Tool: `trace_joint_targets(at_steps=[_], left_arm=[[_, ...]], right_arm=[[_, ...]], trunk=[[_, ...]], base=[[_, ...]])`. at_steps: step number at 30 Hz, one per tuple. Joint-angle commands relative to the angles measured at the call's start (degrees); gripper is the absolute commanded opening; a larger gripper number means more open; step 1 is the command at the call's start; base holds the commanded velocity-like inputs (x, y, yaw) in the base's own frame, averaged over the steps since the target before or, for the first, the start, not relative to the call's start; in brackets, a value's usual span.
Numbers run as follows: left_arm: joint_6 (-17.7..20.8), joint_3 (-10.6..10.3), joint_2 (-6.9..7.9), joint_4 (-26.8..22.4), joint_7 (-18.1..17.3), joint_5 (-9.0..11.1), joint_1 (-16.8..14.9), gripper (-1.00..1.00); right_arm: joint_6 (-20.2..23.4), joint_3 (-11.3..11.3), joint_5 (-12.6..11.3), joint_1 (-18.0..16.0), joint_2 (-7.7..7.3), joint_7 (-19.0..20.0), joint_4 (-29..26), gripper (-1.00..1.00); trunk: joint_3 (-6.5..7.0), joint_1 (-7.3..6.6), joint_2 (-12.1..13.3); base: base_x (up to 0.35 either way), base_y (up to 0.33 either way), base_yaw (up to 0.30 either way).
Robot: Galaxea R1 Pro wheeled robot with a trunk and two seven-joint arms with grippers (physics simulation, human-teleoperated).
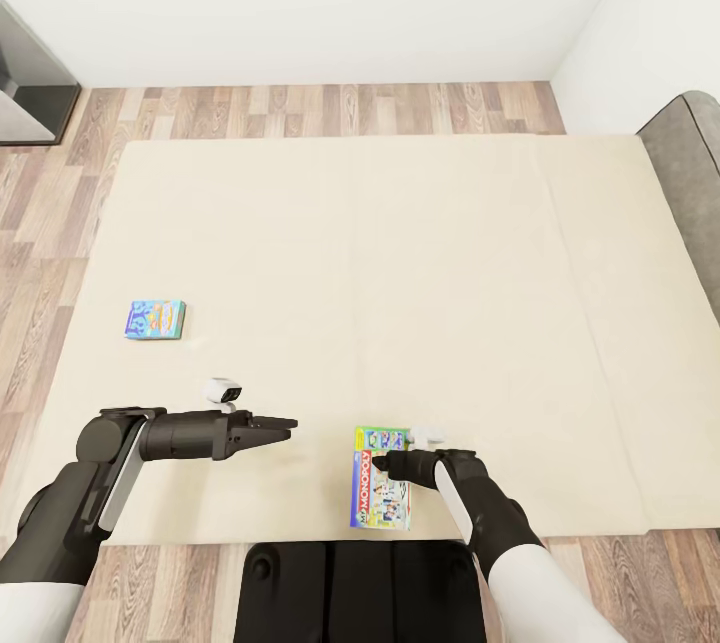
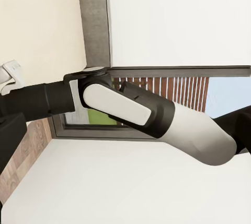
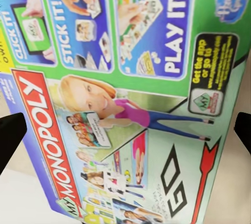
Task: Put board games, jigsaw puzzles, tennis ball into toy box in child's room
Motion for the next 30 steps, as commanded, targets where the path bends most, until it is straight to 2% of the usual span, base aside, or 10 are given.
trace_joint_targets(at_steps=[1, 30], left_arm=[[0.6, 0.0, 0.02, 0.0, -0.2, 0.0, 0.0, 1.00], [0.6, 0.0, 0.03, 0.0, -0.2, 0.0, 0.0, 1.00]], right_arm=[[0.3, 0.1, -0.5, 0.0, 0.00, -0.1, -0.1, 1.00], [0.3, 0.1, -0.4, 0.0, 0.22, -0.1, -0.1, 1.00]], trunk=[[-0.06, 0.03, -0.1], [-0.06, 0.03, -0.1]], base=[[0.000, 0.000, 0.000], [0.000, 0.011, 0.000]])
